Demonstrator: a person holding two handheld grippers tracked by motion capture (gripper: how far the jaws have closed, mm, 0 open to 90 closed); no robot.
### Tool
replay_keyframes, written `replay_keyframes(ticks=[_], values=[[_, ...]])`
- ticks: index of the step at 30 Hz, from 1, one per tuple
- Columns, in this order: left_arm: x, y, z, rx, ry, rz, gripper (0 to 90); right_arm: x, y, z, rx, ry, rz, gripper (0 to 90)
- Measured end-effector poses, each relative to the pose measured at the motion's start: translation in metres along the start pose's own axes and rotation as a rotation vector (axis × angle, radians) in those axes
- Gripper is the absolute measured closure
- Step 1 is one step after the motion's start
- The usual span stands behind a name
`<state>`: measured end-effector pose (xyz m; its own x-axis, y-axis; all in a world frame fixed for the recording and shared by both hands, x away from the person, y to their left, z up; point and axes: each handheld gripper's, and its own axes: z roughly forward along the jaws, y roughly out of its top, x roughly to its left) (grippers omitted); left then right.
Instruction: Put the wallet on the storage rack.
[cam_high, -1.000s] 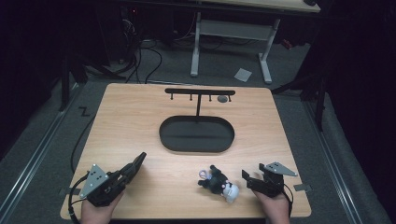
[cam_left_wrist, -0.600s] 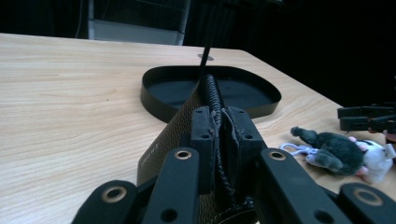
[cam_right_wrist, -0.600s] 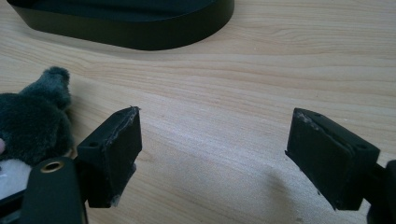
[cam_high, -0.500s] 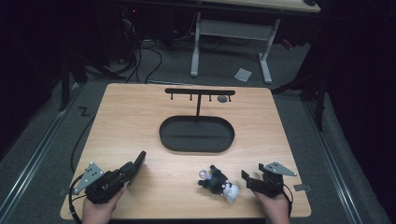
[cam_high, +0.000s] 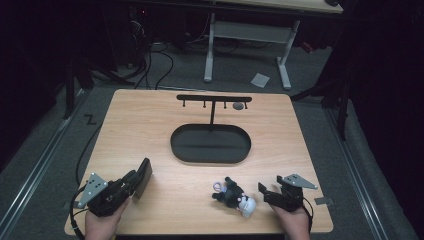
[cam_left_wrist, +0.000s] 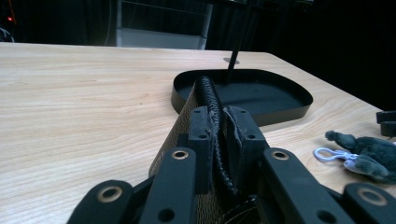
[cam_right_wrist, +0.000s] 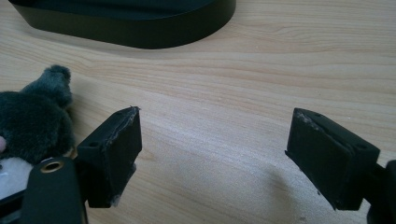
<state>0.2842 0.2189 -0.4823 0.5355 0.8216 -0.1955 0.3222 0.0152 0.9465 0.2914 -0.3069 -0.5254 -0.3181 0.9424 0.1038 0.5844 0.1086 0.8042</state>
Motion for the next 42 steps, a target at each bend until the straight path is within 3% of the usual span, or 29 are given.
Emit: replay_keyframes(ticks=[7,14,19,25,33,38,42], values=[[0.004,0.001,-0.003,-0.005,0.037,0.027,79.9,0.000,0.000,0.000,0.002,0.000,0.004,18.0],[0.016,0.000,-0.006,-0.013,0.085,0.005,78.4,0.000,0.000,0.001,0.003,-0.001,0.005,18.1],[0.019,0.000,-0.007,-0.020,0.091,0.001,76.1,-0.001,0.000,0.001,0.002,-0.001,-0.002,18.0],[0.019,0.000,-0.007,-0.025,0.084,0.000,65.1,-0.001,0.000,0.002,0.002,-0.002,-0.001,18.1],[0.012,0.000,-0.006,-0.020,0.088,0.051,51.2,-0.001,0.000,0.001,0.002,-0.003,0.004,18.1],[0.004,-0.003,-0.004,0.020,0.121,0.104,42.9,-0.001,0.001,0.000,-0.001,-0.002,0.000,18.1],[0.002,-0.008,-0.003,0.052,0.147,0.132,42.2,-0.002,0.001,-0.001,-0.004,-0.002,-0.001,18.0]])
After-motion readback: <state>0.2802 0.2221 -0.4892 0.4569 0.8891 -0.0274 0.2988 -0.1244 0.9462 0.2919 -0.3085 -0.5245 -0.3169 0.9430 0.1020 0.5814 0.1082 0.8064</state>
